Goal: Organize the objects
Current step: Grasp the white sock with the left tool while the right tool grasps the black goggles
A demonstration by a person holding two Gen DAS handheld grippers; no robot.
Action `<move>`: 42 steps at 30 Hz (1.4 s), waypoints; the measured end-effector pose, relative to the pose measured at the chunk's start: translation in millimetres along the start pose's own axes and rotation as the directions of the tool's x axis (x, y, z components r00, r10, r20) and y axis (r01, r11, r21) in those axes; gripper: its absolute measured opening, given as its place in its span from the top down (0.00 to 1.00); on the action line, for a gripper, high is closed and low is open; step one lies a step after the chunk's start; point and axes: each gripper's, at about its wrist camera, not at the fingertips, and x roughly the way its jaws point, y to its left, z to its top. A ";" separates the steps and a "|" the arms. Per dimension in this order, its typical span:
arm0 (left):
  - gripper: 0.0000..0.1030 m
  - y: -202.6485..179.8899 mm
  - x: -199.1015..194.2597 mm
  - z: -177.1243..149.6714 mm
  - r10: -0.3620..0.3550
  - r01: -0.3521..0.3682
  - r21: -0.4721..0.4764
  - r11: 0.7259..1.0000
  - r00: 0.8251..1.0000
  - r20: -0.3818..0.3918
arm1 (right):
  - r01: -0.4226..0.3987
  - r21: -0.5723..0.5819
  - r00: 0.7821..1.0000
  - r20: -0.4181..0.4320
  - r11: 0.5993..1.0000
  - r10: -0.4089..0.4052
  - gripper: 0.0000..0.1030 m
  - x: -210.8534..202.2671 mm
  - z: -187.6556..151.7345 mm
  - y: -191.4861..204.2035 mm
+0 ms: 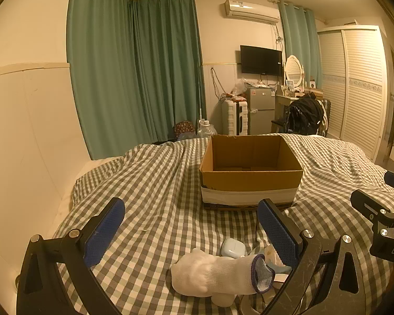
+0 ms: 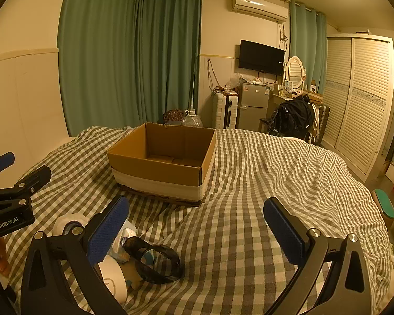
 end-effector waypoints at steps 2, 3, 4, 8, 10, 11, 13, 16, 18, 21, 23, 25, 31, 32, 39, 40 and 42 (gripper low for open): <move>0.00 0.0 -0.1 0.1 -0.001 0.001 -0.001 1.000 1.000 0.000 | 0.001 0.000 1.000 0.000 1.000 -0.001 0.00 0.1 0.3 0.2; 0.00 0.8 -0.1 0.6 -0.003 0.003 -0.001 1.000 1.000 0.000 | 0.000 0.000 1.000 0.000 1.000 0.000 0.00 0.0 0.3 0.2; 0.00 0.7 -0.2 0.8 -0.004 0.004 -0.002 1.000 1.000 0.000 | 0.000 0.000 1.000 0.000 1.000 0.000 0.00 0.0 0.4 0.4; 0.00 0.3 -0.2 0.8 -0.004 0.004 0.000 1.000 1.000 -0.004 | -0.002 0.000 1.000 -0.001 1.000 0.002 0.00 0.7 -0.1 1.5; 0.00 -0.4 -0.1 0.5 -0.006 0.006 0.004 1.000 1.000 -0.008 | -0.003 -0.001 1.000 -0.001 1.000 0.003 0.00 0.5 -0.2 1.9; 0.00 -0.8 -0.3 0.6 -0.007 0.007 0.005 1.000 1.000 -0.008 | -0.004 0.000 1.000 -0.001 1.000 0.004 0.00 0.1 -0.3 1.8; 0.00 -1.6 -0.6 0.5 -0.011 0.011 0.008 1.000 1.000 -0.010 | -0.009 0.003 1.000 -0.003 1.000 0.009 0.00 0.0 -0.2 2.1; 0.00 -1.9 -1.0 1.0 -0.008 0.008 0.012 1.000 1.000 -0.008 | -0.015 0.009 1.000 -0.005 1.000 0.015 0.00 -1.1 -0.2 1.8; 0.00 -1.6 -1.7 1.3 -0.018 0.018 0.008 1.000 1.000 -0.009 | -0.014 0.008 1.000 -0.005 1.000 0.014 0.00 -1.3 0.0 1.9; 0.00 -0.7 -3.2 2.0 -0.024 0.024 0.004 1.000 1.000 -0.005 | -0.016 0.009 1.000 -0.004 1.000 0.016 0.00 -2.3 0.0 2.3; 0.00 -0.9 -4.7 2.3 -0.023 0.023 0.006 1.000 1.000 -0.003 | -0.016 0.008 1.000 -0.002 1.000 0.016 0.00 -3.5 0.5 2.3; 0.00 -1.0 -6.2 2.5 -0.025 0.025 0.007 1.000 1.000 -0.001 | -0.017 0.006 1.000 0.001 1.000 0.017 0.00 -4.5 1.5 3.7; 0.00 -0.5 -12.4 4.1 -0.030 0.030 0.011 0.999 1.000 0.006 | -0.028 -0.009 1.000 0.011 1.000 0.028 0.00 -13.0 3.5 8.7; 0.00 -0.4 -13.0 4.2 -0.027 0.027 0.012 1.000 1.000 0.000 | -0.031 -0.009 0.999 0.012 0.999 0.031 0.00 -14.4 3.3 9.1; 0.00 1.1 -7.7 -4.1 -0.029 0.030 0.031 0.999 0.998 -0.060 | -0.056 -0.011 0.998 -0.006 0.998 0.056 0.00 -17.8 0.7 12.2; 0.00 0.9 -6.5 -6.0 -0.029 0.031 0.036 0.999 0.997 -0.067 | -0.060 -0.013 0.998 -0.011 0.998 0.060 0.00 -17.1 0.2 13.4; 0.00 1.4 -2.5 -10.7 -0.031 0.035 0.045 0.998 0.996 -0.086 | -0.072 -0.016 0.997 -0.026 0.997 0.071 0.00 -14.6 -1.2 14.6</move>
